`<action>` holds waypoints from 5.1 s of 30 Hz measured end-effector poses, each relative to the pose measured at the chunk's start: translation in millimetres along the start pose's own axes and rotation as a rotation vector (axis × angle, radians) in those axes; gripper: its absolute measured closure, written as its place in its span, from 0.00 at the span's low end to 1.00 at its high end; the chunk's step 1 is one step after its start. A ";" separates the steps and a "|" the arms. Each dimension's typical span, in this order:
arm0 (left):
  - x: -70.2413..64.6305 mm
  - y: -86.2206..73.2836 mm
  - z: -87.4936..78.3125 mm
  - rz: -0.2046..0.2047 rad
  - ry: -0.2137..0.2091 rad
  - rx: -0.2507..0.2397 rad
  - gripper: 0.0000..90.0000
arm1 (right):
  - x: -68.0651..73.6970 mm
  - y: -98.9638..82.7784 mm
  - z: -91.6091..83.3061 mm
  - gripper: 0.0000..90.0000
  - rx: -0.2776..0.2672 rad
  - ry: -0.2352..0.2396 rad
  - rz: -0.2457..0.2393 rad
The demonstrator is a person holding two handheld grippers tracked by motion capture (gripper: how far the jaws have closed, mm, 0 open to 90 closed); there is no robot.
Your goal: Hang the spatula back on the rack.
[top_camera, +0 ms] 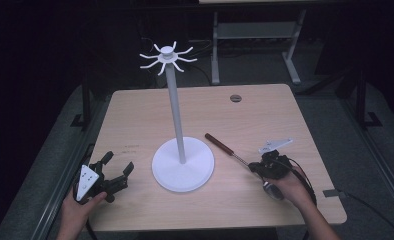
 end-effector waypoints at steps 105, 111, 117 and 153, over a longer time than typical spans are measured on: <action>-0.4 0.1 0.1 0.000 -0.003 0.000 0.15 | -4.4 110.4 26.6 0.81 0.142 0.018 -0.083; -0.5 0.1 0.1 -0.001 -0.002 0.000 0.15 | -5.8 112.0 11.8 0.81 0.067 0.030 -0.062; -0.5 0.0 0.0 -0.001 0.000 0.000 0.15 | -9.4 114.4 -2.8 0.81 -0.027 0.040 -0.036; 0.3 0.1 -0.1 0.005 -0.001 0.001 0.15 | -9.0 119.2 -74.5 0.81 -0.452 0.188 -0.009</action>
Point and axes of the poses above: each handheld gripper's, and its own axes: z roughly forward along the jaws, y roughly out of its top, x roughly to its left, the point moved 4 cm from there along z, roughly forward along the jaws, and after that the axes turned 9 degrees about -y, right-handed, at the moved point
